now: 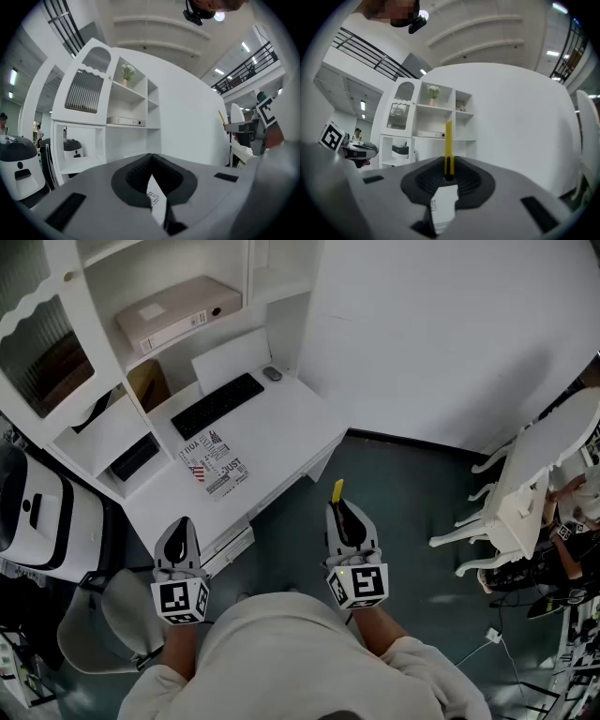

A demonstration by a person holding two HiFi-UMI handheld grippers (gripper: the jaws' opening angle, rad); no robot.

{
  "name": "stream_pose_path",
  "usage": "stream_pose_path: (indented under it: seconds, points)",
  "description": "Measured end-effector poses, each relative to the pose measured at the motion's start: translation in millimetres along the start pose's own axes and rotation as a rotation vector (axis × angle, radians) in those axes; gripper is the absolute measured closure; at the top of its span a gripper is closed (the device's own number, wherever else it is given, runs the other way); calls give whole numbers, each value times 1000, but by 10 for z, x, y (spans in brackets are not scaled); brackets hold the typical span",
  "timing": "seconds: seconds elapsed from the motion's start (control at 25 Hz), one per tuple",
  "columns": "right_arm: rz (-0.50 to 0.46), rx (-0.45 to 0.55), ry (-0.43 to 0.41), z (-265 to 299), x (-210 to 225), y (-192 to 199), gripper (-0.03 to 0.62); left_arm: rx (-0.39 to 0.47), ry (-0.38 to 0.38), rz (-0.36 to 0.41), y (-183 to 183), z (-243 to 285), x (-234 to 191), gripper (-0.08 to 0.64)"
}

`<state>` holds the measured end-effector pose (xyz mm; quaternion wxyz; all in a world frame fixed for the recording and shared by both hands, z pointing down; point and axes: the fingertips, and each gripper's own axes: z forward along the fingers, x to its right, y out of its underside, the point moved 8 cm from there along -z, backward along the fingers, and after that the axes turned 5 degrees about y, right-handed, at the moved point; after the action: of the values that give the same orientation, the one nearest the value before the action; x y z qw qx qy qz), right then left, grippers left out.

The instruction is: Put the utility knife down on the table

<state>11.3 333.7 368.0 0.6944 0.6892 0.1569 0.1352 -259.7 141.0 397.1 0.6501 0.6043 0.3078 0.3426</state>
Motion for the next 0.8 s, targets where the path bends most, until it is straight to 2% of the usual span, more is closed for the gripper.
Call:
stream_pose_path:
  seconds: [0.44, 0.8]
  points:
    - [2, 42, 3, -36, 152, -36, 523, 0, -6, 10, -35, 53, 137, 560]
    - [3, 51, -47, -48, 343, -60, 523, -6, -41, 24, -77, 43, 398, 560]
